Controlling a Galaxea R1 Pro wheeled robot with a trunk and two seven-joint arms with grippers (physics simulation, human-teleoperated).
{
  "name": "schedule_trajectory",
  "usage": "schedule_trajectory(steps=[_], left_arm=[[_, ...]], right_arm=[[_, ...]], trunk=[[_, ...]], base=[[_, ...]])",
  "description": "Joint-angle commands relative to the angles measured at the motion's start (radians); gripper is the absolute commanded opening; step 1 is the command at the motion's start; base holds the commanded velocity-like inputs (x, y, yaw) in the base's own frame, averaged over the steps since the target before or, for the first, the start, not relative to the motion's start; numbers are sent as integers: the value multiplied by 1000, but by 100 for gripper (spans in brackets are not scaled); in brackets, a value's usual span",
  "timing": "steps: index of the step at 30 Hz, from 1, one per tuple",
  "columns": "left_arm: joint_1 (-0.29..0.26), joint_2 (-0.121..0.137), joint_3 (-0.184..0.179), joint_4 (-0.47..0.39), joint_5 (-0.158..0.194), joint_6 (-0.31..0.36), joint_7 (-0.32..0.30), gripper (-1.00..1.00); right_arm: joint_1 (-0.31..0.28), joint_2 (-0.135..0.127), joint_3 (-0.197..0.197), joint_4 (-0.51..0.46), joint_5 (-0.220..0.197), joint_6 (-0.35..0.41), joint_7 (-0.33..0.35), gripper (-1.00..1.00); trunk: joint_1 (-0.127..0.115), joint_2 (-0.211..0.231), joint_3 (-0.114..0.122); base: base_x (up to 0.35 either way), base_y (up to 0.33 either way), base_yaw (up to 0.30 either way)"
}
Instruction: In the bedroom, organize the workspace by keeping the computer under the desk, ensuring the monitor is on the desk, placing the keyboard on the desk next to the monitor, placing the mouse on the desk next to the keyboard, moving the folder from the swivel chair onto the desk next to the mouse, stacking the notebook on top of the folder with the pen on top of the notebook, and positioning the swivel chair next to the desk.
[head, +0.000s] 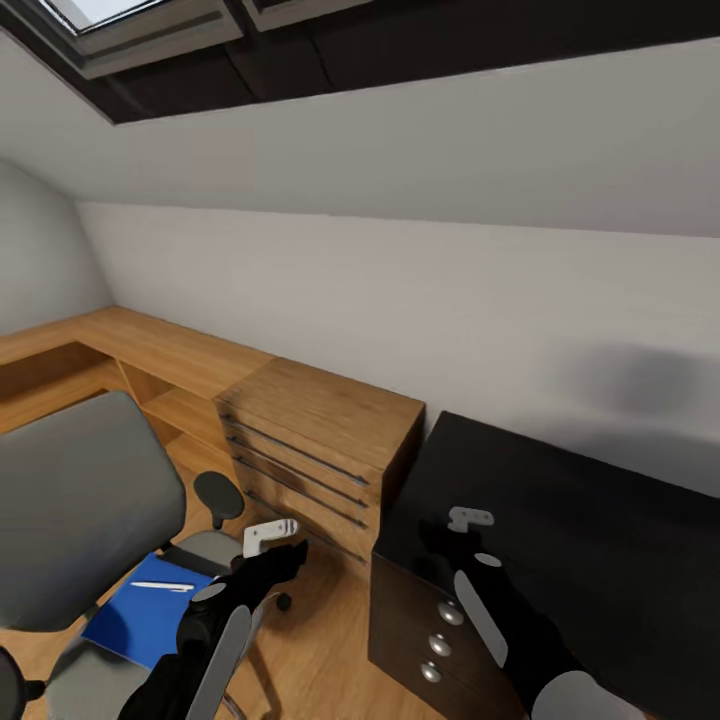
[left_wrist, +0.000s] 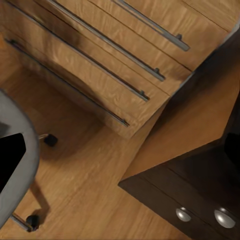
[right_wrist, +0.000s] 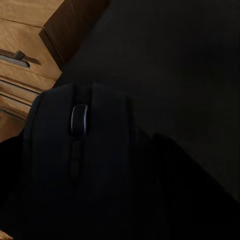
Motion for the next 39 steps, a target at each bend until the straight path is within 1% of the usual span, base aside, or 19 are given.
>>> schedule_trajectory(steps=[1,5,11,15,20,22,23,25,26,27,29,39], left_arm=[[-1,0,-1,-1,10,3,9,100],[-1,0,-1,-1,12,3,9,100],[-1,0,-1,-1,12,3,9,100],[-1,0,-1,-1,12,3,9,100],[-1,0,-1,-1,12,3,9,100],[-1,0,-2,-1,12,3,9,100],[-1,0,-2,-1,12,3,9,100],[-1,0,-2,-1,12,3,9,100],[-1,0,-2,-1,12,3,9,100],[-1,0,-2,-1,12,3,9,100],[-1,0,-3,-1,12,3,9,100],[-1,0,-3,-1,12,3,9,100]], right_arm=[[-1,-2,2,-2,-12,3,-5,-100],[-1,-5,2,6,-12,2,-4,-100],[-1,-3,2,20,-8,1,-3,-100],[-1,-4,2,25,-6,1,-2,-100],[-1,0,6,56,-1,1,-5,-100],[-1,0,7,64,7,1,-6,-100],[-1,1,7,70,28,2,-18,-100],[-1,1,8,72,37,2,-39,-100],[-1,4,9,89,46,2,-87,-100],[-1,4,10,93,47,3,-93,-100],[-1,5,10,99,51,3,-103,-100],[-1,12,8,100,53,4,-106,-100]], trunk=[[0,-1,-1],[0,-1,-2],[0,-1,-2],[0,-1,-2],[0,-1,-2],[0,-1,-2],[0,-1,-2],[0,-1,-2],[0,-1,-2],[0,-1,-2],[0,-1,-2],[0,-1,-2]], base=[[0,0,50],[0,0,20],[6,6,3],[139,123,0],[161,133,0],[50,38,0],[15,11,0],[10,7,0],[2,1,0],[0,0,0],[0,0,0],[0,0,0]])
